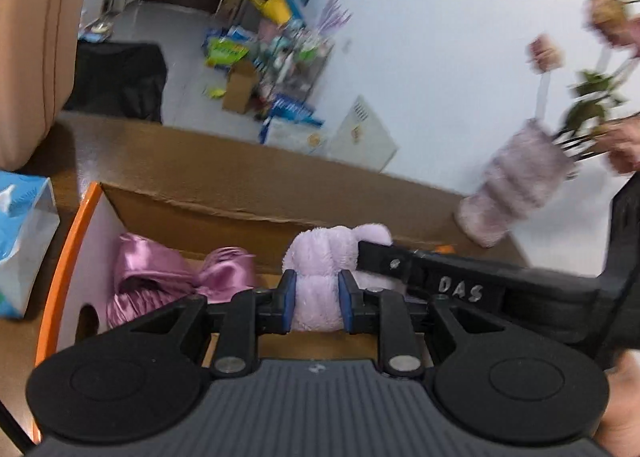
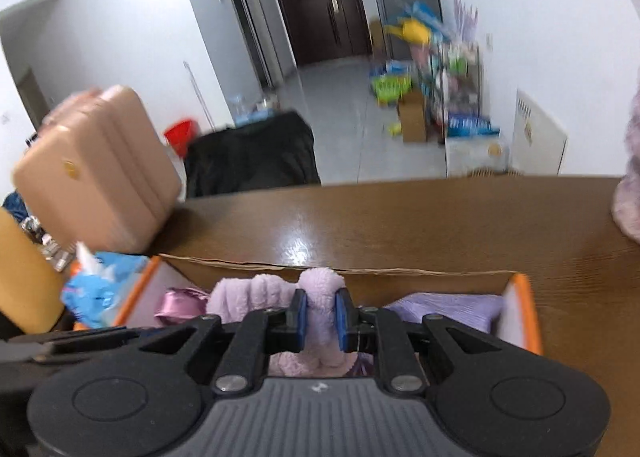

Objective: Organize soft objects
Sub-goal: 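Carry the lilac ring into the red box and open both grippers, then lift both grippers out of the box back over the table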

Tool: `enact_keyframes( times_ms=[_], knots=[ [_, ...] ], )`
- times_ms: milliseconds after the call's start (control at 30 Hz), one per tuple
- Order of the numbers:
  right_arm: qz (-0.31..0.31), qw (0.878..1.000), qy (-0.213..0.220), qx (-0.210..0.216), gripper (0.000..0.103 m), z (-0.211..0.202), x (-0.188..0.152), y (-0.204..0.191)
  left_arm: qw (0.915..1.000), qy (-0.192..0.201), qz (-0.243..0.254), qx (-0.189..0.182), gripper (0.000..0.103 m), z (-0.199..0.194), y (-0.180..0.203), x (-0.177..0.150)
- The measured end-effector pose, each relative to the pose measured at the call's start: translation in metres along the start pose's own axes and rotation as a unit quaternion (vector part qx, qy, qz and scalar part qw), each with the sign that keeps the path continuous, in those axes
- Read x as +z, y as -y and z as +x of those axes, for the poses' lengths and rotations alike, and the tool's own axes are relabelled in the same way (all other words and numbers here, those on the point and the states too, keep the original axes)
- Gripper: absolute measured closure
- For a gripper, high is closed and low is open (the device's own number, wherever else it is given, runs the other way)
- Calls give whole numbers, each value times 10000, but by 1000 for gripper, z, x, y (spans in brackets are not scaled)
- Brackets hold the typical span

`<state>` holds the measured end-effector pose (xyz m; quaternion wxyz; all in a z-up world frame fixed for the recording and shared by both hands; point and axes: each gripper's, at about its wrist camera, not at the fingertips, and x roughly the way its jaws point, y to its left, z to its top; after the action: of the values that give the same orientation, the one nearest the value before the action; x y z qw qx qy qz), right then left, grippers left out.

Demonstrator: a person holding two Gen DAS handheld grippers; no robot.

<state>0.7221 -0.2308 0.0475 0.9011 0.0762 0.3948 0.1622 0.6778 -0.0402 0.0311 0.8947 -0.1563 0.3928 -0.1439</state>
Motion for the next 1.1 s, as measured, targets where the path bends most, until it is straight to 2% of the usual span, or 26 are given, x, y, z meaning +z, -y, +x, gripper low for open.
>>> enact_keyframes(
  times_ms=[67,133,233,333,400,433,467,533,700,767,833,900,967,1100],
  knots=[
    [-119,9996,-239,-16,89,24,1,-3,9997,-160,3,198,81,17,-12,-1],
    [-214,9989,-404,-27,88,44,-1,-5,9993,-271,-22,238,81,27,-21,-3],
    [-273,9974,-603,-280,85,65,-13,0,9990,-368,-49,236,79,36,-27,-8],
    [-185,9979,-538,-310,79,66,-15,5,9988,-365,71,305,74,37,-23,-8],
    [-213,9978,-503,-371,76,56,-14,4,9991,-332,142,215,65,30,-21,-4],
    [-267,9978,-455,-405,69,50,-12,4,9993,-282,152,214,63,25,-20,-3],
    [-304,9979,-374,-438,60,40,-9,2,9994,-201,184,234,59,16,-19,-1],
    [-324,9983,-192,-449,53,18,-4,0,9988,-20,309,371,55,-5,-12,3],
    [-389,9982,140,-433,53,-48,6,-2,9947,464,645,647,54,-78,8,10],
    [-494,9973,270,-471,47,-81,2,-3,9919,675,770,747,51,-112,15,11],
    [-635,9954,425,-569,40,-114,-4,-4,9879,940,874,871,46,-148,21,6],
    [-750,9925,631,-731,34,-146,-13,-3,9814,1309,1009,976,27,-180,28,-3],
    [-769,9901,855,-811,29,-174,-23,-1,9745,1594,1184,1046,20,-205,36,-13],
    [-601,9887,1167,-719,28,-220,-44,3,9672,1816,1354,1153,19,-242,49,-34]
  ],
)
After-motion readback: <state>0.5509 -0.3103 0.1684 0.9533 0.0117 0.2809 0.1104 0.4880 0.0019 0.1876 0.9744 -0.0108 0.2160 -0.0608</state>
